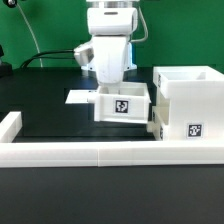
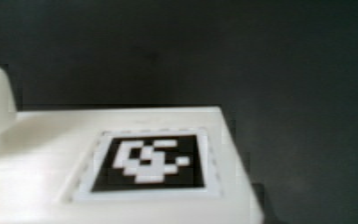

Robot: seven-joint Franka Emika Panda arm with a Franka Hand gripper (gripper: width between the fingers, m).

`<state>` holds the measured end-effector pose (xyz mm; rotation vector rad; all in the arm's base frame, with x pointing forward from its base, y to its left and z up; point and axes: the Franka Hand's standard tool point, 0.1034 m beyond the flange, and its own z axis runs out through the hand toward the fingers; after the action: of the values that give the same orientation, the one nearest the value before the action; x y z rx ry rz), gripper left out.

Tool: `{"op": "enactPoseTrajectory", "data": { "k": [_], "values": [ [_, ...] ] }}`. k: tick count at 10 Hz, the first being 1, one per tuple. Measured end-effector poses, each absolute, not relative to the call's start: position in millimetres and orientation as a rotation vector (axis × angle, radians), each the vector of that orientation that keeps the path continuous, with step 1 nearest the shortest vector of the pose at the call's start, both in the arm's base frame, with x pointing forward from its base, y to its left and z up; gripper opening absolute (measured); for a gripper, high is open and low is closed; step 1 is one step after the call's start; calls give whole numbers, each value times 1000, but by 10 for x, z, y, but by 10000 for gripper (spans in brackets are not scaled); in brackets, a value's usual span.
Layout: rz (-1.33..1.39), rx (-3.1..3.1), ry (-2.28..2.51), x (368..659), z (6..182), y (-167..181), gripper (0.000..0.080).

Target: Assemble drawer

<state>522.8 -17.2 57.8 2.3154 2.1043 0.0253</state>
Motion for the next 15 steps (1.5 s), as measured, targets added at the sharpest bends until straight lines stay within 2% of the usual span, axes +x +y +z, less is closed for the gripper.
{"op": "enactPoseTrajectory", "data": {
  "k": [2, 15],
  "values": [
    [19, 2255, 2149, 5275, 573, -76, 42],
    [-15, 2268, 2156, 5277, 600, -55, 42]
  ]
}}
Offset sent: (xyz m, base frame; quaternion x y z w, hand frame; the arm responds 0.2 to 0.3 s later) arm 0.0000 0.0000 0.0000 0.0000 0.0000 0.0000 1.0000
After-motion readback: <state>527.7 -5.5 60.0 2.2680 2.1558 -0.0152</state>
